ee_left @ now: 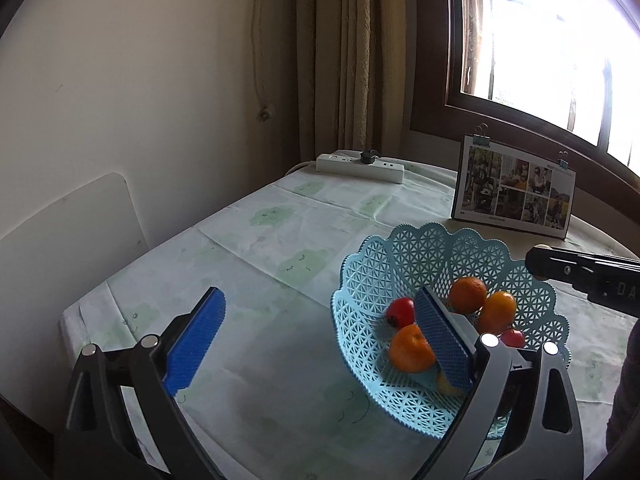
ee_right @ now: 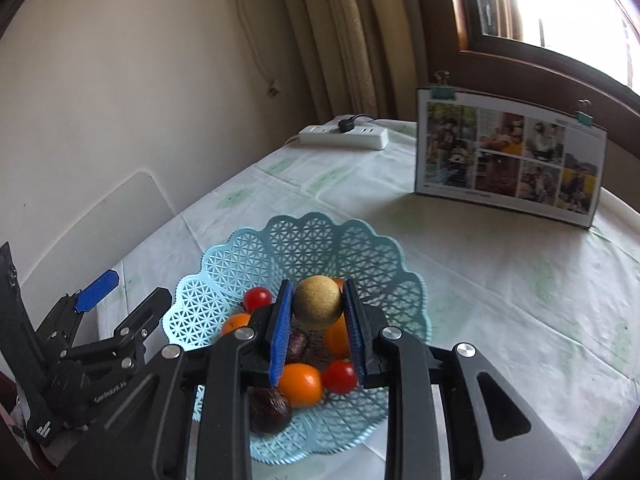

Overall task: Organize fruits
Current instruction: 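Lower the tan fruit into the basket and open the right tool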

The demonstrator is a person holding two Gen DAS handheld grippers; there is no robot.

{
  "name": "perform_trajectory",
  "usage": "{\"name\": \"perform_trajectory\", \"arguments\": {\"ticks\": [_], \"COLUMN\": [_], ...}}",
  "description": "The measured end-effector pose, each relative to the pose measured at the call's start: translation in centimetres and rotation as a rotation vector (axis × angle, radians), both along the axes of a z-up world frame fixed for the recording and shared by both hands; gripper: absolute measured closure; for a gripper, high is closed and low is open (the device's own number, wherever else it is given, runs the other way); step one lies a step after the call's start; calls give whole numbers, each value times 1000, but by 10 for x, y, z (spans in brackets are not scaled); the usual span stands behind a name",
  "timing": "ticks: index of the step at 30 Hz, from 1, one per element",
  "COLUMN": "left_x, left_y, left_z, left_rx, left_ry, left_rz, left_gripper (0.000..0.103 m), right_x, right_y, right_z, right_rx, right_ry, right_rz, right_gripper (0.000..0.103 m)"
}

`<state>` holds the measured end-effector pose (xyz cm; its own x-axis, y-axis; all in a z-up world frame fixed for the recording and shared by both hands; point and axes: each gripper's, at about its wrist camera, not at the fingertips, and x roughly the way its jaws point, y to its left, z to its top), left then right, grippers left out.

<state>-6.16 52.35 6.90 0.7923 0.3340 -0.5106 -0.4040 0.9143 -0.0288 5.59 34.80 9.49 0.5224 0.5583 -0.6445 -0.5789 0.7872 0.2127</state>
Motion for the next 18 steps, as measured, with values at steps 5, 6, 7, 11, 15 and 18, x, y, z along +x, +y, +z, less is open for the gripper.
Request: {"name": "perform_trajectory", "arguments": {"ticks": [5, 6, 7, 11, 15, 18], "left_x": [-1, -1, 0, 0, 1, 1], "left_y": [4, 4, 4, 3, 2, 3], "left_z": [-3, -3, -3, -4, -3, -3], "left_rx": [-2, -2, -2, 2, 4, 6], "left_ry": [6, 8, 10, 13, 14, 18], "left_rz": [16, 17, 19, 22, 30, 42], "left_gripper": [6, 6, 6, 3, 3, 3], "right_x": [4, 6, 7, 10, 12, 9], "right_y": [20, 22, 24, 26, 22, 15], "right_z": [-8, -10, -12, -15, -14, -9], "right_rx": [-25, -28, -31, -36, -26, -9], "right_ry": [18, 24, 28, 34, 38, 24], "right_rz": [19, 20, 19, 15, 4, -15], "right_gripper": [78, 78, 77, 77, 72, 49]}}
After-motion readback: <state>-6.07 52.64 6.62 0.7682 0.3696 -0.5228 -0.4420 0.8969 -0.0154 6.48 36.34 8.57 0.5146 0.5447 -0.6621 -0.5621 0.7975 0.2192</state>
